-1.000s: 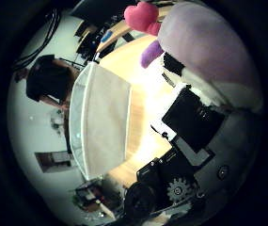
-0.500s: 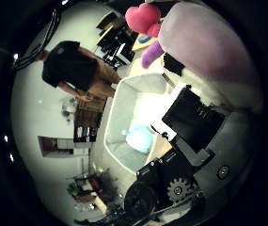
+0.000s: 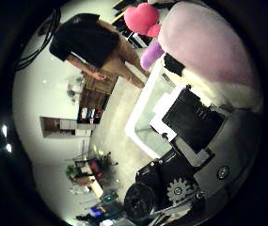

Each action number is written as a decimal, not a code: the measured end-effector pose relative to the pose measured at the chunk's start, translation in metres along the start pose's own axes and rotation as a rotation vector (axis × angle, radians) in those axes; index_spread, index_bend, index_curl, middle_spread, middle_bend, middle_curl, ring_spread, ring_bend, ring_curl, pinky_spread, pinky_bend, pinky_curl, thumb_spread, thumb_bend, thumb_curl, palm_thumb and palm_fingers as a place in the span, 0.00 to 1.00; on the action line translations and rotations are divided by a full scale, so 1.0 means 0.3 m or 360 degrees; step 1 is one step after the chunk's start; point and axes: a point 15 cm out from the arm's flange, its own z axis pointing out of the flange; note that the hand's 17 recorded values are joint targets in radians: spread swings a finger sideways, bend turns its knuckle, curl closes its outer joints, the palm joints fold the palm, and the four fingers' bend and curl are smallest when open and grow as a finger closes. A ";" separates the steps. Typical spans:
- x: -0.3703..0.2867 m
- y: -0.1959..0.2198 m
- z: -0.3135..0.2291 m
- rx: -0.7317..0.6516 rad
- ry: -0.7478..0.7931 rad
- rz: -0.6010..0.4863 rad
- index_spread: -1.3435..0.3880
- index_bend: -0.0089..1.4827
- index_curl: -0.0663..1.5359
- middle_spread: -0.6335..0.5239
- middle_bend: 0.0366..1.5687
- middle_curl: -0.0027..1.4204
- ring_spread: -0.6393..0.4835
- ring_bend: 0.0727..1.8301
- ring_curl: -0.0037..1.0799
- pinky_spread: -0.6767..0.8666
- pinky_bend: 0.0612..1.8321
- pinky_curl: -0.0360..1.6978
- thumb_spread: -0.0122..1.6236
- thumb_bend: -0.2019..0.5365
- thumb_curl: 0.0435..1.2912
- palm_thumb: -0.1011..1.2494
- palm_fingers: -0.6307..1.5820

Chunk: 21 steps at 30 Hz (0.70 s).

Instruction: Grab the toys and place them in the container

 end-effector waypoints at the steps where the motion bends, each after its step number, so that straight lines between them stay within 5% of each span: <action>1: -0.008 -0.003 0.025 -0.0021 0.0001 -0.0007 0.46 0.11 0.44 0.18 0.39 0.51 0.26 0.63 0.44 0.05 0.63 0.23 0.60 0.26 0.32 0.99 0.79; 15: -0.026 -0.009 0.131 -0.0113 0.0019 -0.0044 0.46 0.12 0.44 0.18 0.38 0.53 0.26 0.63 0.44 0.05 0.61 0.24 0.64 0.24 0.31 0.94 0.77; 19: -0.023 0.003 0.134 -0.0131 0.0031 -0.0054 0.47 0.13 0.46 0.20 0.29 0.51 0.26 0.57 0.44 0.09 0.61 0.25 0.68 0.13 0.25 0.72 0.63; 21: 0.001 0.019 0.138 -0.0158 0.0070 -0.0067 0.49 0.16 0.48 0.30 0.21 0.49 0.38 0.46 0.43 0.27 0.57 0.26 0.66 0.04 0.19 0.45 0.36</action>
